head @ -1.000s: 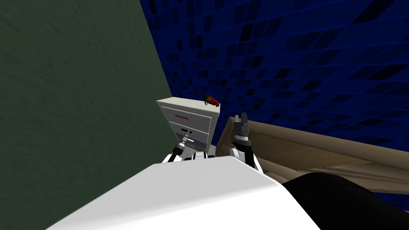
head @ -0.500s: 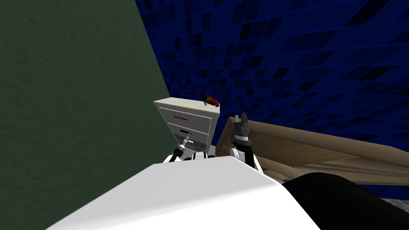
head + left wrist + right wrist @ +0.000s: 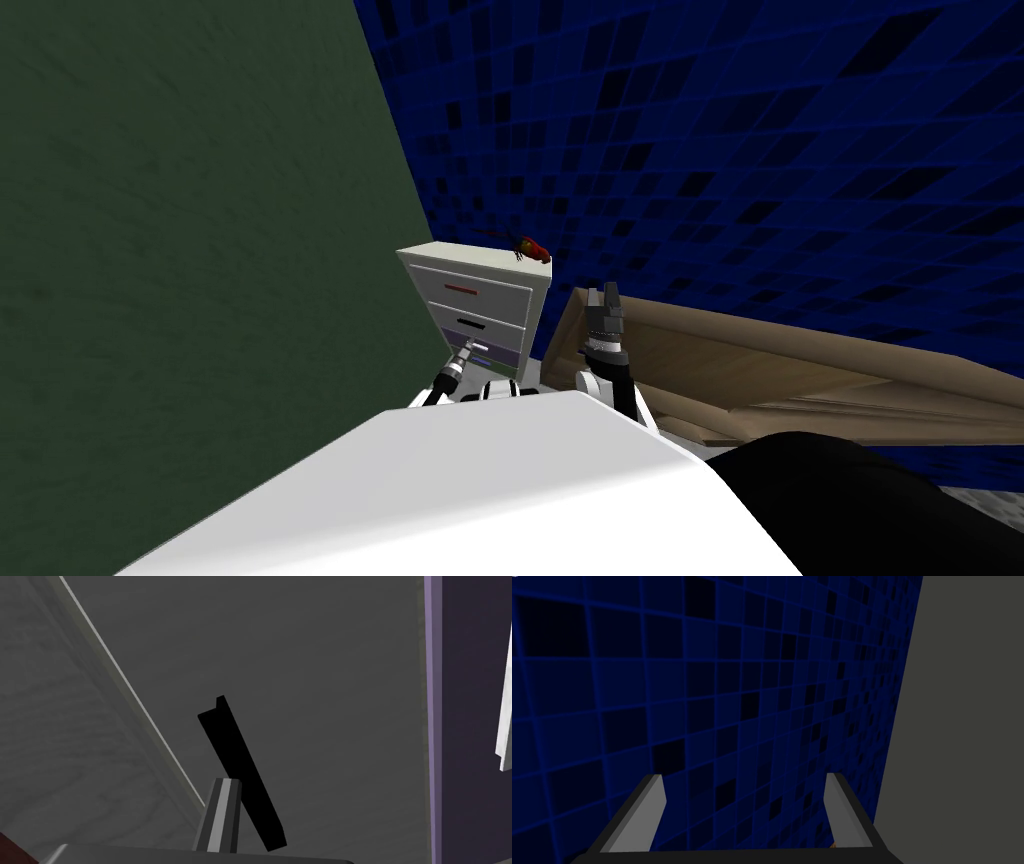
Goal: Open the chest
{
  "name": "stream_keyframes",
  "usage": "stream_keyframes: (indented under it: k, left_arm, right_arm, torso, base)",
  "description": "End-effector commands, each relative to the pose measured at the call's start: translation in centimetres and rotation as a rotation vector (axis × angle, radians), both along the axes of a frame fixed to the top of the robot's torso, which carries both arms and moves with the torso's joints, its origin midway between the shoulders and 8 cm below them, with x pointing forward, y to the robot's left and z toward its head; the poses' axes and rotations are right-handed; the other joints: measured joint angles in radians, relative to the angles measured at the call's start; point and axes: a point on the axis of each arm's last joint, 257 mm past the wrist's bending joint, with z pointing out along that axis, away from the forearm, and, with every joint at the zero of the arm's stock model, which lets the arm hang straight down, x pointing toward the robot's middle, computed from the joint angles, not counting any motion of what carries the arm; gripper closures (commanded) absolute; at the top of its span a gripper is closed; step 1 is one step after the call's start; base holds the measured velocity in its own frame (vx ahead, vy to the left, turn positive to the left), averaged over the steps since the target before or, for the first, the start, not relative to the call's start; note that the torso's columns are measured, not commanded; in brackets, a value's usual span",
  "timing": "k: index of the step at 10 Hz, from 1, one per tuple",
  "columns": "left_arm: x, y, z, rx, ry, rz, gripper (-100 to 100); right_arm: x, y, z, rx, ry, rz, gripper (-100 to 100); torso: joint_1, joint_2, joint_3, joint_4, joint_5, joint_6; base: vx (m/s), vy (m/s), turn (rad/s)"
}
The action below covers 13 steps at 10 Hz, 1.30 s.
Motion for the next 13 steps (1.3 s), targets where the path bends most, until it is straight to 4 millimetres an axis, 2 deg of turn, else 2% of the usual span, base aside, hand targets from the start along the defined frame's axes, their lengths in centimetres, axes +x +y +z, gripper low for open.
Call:
stream_keyframes:
  k: [1,2,4,6,7,10,13]
  left_arm:
    - [-0.14,-0.08,0.09,-0.001,0.0,-0.002,100]
    - [0.38,-0.25,0.27,0.0,0.005,-0.003,-100]
    - [0.86,-0.42,0.46,0.0,0.008,-0.003,-100]
    - [0.77,-0.39,0.41,0.0,0.006,-0.003,-100]
    - [0.77,-0.4,0.42,-0.001,0.006,-0.003,100]
    - [0.14,-0.52,0.72,0.002,0.008,-0.012,100]
    - [-0.11,-0.56,0.79,0.003,0.009,-0.015,100]
  right_arm:
    - [0.0,0.0,0.0,0.0,0.0,0.0,0]
    - [0.0,0.0,-0.01,0.0,0.0,0.0,0]
    - [-0.02,0.0,-0.01,0.0,0.0,0.0,0]
    - [-0.01,0.0,-0.01,0.0,0.0,0.0,0]
    - [-0.01,0.0,-0.01,0.0,0.0,0.0,0]
    - [0.0,0.0,0.0,0.0,0.0,0.0,0]
    - [-0.01,0.0,0.0,0.0,0.0,0.0,0]
  torso:
    - [-0.001,-0.004,-0.002,-0.001,0.0,0.0]
    - [-0.006,-0.012,-0.007,-0.003,-0.001,0.0]
    - [-0.006,-0.016,-0.01,-0.005,-0.002,0.0]
    - [0.0,-0.001,-0.001,-0.001,0.0,0.0]
    - [0.001,0.003,0.002,0.001,0.0,0.0]
    - [0.0,0.003,0.002,0.001,0.0,0.0]
    - [-0.005,-0.011,-0.007,-0.003,-0.002,0.0]
  base:
    - [-0.048,0.019,-0.004]
    - [0.079,-0.04,-0.061]
    - [0.168,-0.049,-0.062]
    - [0.051,-0.013,-0.003]
    - [0.014,-0.003,0.0]
    - [-0.155,0.053,0.03]
    - [-0.046,0.015,-0.022]
